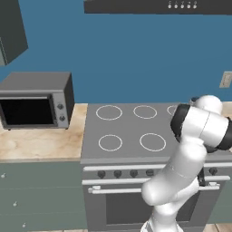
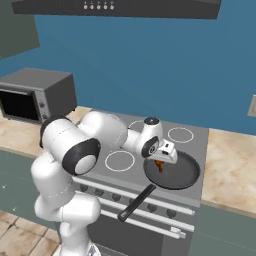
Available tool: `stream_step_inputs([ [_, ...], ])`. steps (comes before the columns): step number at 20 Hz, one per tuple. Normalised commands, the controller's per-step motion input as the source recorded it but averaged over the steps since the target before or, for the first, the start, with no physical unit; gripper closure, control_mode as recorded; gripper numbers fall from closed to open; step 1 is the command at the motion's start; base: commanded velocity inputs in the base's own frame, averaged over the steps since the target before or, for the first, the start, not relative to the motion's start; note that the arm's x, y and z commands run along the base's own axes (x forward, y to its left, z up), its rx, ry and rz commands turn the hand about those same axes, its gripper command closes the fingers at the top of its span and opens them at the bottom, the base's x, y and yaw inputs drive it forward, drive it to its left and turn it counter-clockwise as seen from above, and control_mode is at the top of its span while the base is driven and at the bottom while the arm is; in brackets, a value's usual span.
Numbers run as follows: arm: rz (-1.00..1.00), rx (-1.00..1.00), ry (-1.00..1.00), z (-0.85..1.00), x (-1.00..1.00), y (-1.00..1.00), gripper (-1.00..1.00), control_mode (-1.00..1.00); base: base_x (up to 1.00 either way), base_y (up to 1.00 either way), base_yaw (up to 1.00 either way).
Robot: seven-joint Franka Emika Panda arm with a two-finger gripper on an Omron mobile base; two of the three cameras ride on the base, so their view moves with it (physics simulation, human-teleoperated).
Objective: Take the chicken drumsticks from the pan and place one on each plate on the dining counter.
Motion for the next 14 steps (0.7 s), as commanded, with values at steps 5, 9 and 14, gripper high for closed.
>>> stream_step_inputs([
  [5,-0.03,0.01,0.0,-0.33,0.73,-0.03,-1.0,-1.0,0.0,0.0,0.0],
  [9,0.0,0.0,0.0,-0.32,0.73,-0.03,-1.0,-1.0,0.0,0.0,0.0],
  [14,-0.01,0.02,0.0,-0.42,0.55,-0.18,-1.0,-1.0,0.0,0.0,0.0],
])
